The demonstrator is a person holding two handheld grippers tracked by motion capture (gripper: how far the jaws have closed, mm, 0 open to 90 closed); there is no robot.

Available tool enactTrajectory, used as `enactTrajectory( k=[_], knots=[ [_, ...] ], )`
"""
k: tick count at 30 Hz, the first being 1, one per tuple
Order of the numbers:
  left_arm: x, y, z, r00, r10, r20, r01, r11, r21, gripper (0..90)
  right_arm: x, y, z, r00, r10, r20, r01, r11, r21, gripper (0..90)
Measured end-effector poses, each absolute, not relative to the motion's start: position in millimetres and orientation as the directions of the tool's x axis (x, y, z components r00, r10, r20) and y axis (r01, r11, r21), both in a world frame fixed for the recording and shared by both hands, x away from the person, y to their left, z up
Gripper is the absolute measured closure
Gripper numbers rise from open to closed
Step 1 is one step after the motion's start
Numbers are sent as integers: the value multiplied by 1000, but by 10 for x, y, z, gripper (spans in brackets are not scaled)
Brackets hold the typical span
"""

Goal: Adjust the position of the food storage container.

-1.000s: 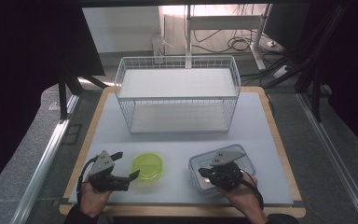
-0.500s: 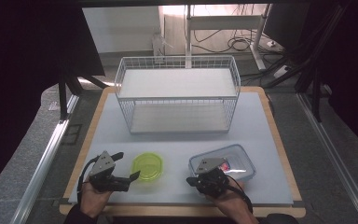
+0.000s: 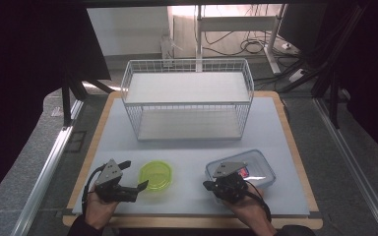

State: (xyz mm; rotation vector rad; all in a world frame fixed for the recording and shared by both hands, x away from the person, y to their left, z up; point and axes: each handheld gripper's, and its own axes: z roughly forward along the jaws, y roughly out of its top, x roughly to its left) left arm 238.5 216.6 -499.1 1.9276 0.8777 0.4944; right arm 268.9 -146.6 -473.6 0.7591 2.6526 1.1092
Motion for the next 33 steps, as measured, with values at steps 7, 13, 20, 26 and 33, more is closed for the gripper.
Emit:
enactTrajectory(
  k=[7, 13, 20, 26, 33],
  knots=[
    [2390, 2161, -4997, 664, 747, -17, 375, -314, 872, 81, 2747, -1550, -4732, -837, 545, 43, 413, 578, 704, 900],
    [2382, 2087, -4957, 679, 733, -28, 385, -325, 864, 98, 2750, -1564, -4740, -836, 545, 61, 419, 563, 712, 900],
    [2426, 1514, -4794, 763, 642, -75, 375, -345, 861, 678, 2746, -1617, -4673, -827, 556, 83, 421, 515, 746, 812],
    [2578, 1171, -4944, 772, 634, -56, 432, -458, 777, 870, 2741, -1624, -4662, -827, 558, 72, 409, 509, 757, 720],
    [2630, 1164, -4967, 750, 659, -60, 466, -461, 755, 900, 2730, -1623, -4656, -831, 552, 62, 398, 514, 760, 694]
  ],
)
